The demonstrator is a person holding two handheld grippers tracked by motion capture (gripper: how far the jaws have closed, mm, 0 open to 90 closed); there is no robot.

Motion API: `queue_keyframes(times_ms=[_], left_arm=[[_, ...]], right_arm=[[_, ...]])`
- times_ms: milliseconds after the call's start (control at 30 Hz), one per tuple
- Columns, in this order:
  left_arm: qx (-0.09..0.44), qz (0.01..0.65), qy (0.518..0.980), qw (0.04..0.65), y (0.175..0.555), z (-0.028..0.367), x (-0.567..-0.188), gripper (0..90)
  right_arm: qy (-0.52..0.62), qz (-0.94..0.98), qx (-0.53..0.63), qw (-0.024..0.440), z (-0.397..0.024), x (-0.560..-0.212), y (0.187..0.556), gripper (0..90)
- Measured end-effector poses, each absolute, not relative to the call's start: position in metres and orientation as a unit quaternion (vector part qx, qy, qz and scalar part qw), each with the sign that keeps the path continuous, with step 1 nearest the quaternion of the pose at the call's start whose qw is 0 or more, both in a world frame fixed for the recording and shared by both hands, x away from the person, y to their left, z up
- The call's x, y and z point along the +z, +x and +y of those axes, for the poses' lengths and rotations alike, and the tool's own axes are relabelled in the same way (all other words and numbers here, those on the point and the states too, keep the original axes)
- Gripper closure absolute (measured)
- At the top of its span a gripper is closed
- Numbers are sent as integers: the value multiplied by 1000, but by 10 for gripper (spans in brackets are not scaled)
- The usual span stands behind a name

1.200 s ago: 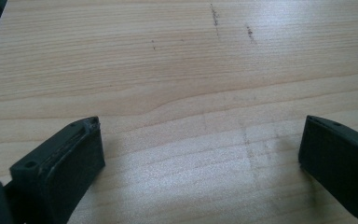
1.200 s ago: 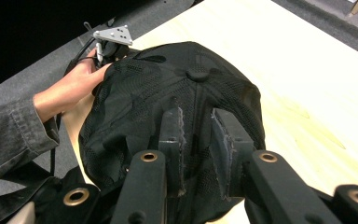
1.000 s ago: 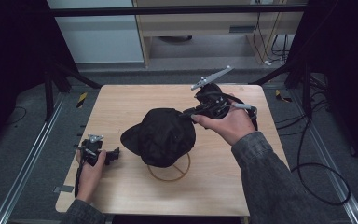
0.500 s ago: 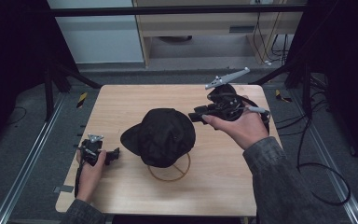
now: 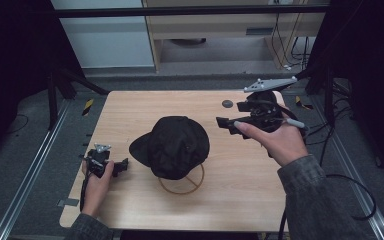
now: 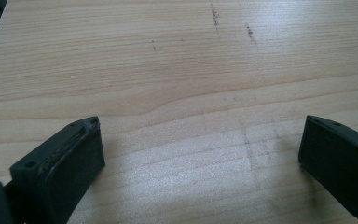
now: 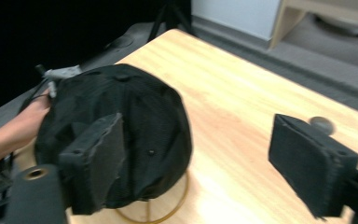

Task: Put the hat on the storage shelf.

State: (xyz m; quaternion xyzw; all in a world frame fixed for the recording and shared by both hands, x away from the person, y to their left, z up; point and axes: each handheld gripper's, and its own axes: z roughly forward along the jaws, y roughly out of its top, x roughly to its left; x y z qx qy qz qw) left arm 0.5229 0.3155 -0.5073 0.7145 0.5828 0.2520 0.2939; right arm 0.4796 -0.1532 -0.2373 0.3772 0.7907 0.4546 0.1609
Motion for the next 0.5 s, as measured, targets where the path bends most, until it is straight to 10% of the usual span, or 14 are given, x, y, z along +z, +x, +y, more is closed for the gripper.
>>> queue_keyframes(times_ms=[500], left_arm=[[252,583,714,294,523,315,-507,0]], right_arm=[[417,763,441,221,-199,-268,480,85]])
